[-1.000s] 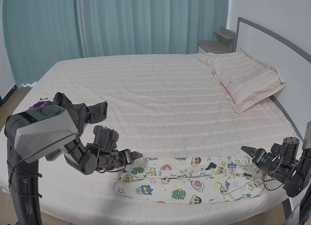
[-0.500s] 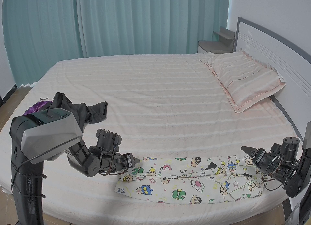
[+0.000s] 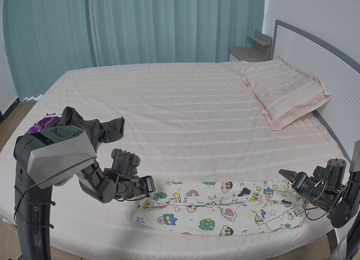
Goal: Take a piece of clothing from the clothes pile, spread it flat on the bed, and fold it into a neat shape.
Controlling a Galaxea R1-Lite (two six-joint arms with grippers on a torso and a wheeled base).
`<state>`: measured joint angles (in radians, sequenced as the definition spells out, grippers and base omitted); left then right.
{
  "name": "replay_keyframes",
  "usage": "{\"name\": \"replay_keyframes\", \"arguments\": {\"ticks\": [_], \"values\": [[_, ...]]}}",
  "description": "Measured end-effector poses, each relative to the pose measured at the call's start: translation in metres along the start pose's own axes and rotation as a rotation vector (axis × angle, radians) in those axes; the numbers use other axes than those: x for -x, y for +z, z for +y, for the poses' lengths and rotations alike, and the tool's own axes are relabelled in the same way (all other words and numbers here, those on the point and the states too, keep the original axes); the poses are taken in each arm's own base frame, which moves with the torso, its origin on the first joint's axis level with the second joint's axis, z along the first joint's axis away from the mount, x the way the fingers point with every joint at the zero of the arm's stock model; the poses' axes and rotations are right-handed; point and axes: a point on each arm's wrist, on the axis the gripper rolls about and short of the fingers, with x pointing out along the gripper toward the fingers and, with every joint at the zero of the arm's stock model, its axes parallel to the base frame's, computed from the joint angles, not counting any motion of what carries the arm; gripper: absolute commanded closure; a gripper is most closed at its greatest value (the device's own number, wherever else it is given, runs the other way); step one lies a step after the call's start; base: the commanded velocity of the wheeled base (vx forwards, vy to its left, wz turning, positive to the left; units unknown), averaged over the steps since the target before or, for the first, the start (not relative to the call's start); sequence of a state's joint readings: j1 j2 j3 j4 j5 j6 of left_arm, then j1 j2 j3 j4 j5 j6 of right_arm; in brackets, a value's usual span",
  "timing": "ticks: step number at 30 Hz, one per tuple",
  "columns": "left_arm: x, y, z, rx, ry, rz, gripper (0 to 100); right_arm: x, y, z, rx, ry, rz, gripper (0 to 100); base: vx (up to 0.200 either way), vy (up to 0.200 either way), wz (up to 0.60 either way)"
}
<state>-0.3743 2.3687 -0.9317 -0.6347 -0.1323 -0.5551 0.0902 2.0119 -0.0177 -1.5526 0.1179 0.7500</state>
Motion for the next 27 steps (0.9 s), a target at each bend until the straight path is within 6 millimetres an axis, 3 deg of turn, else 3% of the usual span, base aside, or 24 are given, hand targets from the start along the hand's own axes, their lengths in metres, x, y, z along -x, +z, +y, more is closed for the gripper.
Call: {"name": "replay_keyframes", "arguments": {"ticks": [13,27], "values": [[-0.002,0.021,-0.007,0.006,-0.025,-0.067,100,0.0,0.0,0.0,-0.001,-0.001,-0.001,0,0.0,0.0,0.0],[-0.009,0.033,0.0,0.025,-0.012,-0.093,100,0.0,0.0,0.0,-0.001,-0.002,0.002,0,0.0,0.0,0.0]]}}
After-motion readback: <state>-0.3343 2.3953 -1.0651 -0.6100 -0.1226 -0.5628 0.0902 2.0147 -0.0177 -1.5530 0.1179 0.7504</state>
